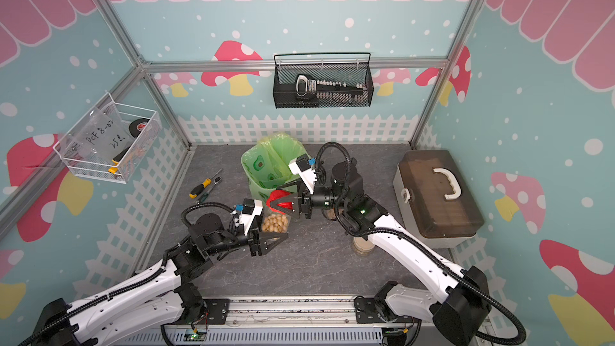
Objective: Empty moldy peanuts from jars
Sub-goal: Unscrew the lid from the jar.
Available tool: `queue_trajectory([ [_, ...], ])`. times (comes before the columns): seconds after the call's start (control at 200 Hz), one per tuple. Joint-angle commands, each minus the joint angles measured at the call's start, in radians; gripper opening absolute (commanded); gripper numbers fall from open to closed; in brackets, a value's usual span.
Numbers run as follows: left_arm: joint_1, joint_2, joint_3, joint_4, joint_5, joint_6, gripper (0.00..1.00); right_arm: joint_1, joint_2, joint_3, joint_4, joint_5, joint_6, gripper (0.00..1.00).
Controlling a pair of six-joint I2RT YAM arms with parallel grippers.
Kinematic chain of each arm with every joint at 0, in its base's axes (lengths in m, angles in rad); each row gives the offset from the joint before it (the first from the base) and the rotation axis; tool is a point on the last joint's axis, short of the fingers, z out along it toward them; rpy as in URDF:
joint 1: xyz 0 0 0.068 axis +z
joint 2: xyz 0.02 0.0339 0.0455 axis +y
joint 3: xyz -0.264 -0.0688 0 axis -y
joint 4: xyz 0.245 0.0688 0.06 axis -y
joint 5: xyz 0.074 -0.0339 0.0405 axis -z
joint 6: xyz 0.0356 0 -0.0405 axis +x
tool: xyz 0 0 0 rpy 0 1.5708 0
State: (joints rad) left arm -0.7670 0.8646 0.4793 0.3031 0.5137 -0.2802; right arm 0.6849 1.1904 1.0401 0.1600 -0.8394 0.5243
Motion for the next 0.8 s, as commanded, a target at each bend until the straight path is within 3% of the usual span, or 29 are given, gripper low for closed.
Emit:
queue_trajectory([
  [0.0,0.017,0.007,0.007,-0.029,-0.025,-0.042,0.25,0.004,-0.022,-0.007,0.116,-0.055,0.016,0.76],
  [0.065,0.017,0.004,0.004,-0.034,-0.056,-0.04,0.25,0.003,-0.043,-0.027,0.123,0.013,0.042,0.91],
  [0.13,0.017,-0.003,0.002,-0.051,-0.099,-0.031,0.25,0.005,-0.076,-0.045,0.095,0.11,0.056,0.98],
  [0.26,0.015,-0.016,-0.006,-0.075,-0.221,-0.012,0.24,0.028,-0.138,-0.039,-0.062,0.397,0.065,0.99],
  [0.41,-0.009,-0.002,-0.015,-0.072,-0.388,0.028,0.24,0.143,-0.108,0.042,-0.261,0.762,0.035,0.99],
  [0.58,-0.099,0.04,-0.009,-0.07,-0.6,0.102,0.24,0.188,-0.009,0.094,-0.259,0.86,0.063,0.99],
  [0.795,-0.123,0.053,-0.016,-0.037,-0.665,0.119,0.24,0.235,0.069,0.139,-0.23,0.941,0.075,0.99],
])
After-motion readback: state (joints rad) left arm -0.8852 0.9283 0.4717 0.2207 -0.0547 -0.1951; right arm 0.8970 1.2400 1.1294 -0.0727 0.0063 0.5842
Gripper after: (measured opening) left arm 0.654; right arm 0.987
